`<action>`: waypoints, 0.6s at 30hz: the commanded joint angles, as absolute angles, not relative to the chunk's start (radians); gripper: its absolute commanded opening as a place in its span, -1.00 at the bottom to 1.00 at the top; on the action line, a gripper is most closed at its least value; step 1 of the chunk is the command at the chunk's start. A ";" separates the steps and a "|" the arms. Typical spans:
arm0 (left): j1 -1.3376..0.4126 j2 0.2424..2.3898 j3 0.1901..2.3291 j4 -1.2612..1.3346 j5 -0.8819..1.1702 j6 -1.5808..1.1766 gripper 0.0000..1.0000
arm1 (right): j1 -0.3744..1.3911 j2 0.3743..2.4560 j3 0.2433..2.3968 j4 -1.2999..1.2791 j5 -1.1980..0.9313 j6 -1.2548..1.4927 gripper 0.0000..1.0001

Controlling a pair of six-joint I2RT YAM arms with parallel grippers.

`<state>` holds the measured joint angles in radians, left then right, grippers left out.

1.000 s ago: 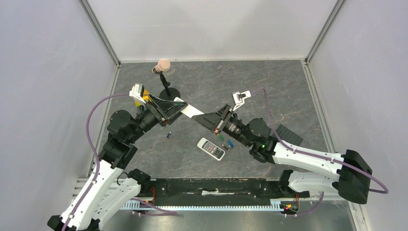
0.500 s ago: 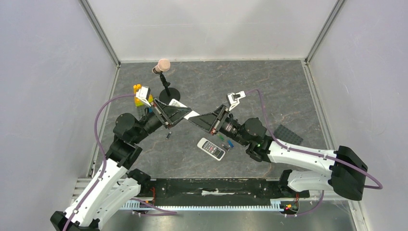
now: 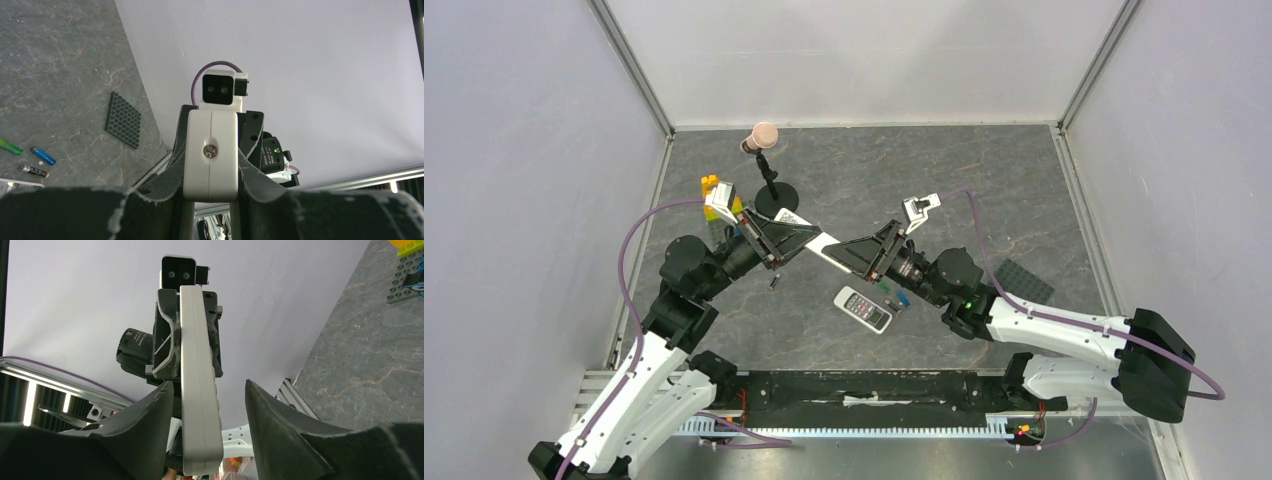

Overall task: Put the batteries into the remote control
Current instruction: Remove the battery cover from the remote control.

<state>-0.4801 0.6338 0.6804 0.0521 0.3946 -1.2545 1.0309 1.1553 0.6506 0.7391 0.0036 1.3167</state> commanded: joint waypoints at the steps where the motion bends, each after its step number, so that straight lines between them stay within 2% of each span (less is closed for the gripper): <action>1: -0.480 0.628 0.686 0.086 0.387 -1.214 -0.96 | 1.028 1.166 0.678 0.740 0.010 1.318 0.06; 7: -0.480 0.631 0.682 0.083 0.395 -1.228 -0.96 | 1.022 1.159 0.638 0.751 0.018 1.345 -0.44; 9: -0.481 0.626 0.679 0.083 0.380 -1.233 -0.96 | 1.020 1.153 0.617 0.761 0.018 1.354 -0.52; 18: -0.480 0.537 0.616 0.094 0.203 -1.228 -0.96 | 1.017 1.113 0.504 0.854 0.011 1.378 -0.60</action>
<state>-0.5030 0.6071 0.6273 0.0311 0.3729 -1.2552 1.0317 1.1526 0.5579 0.8268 -0.0135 1.3861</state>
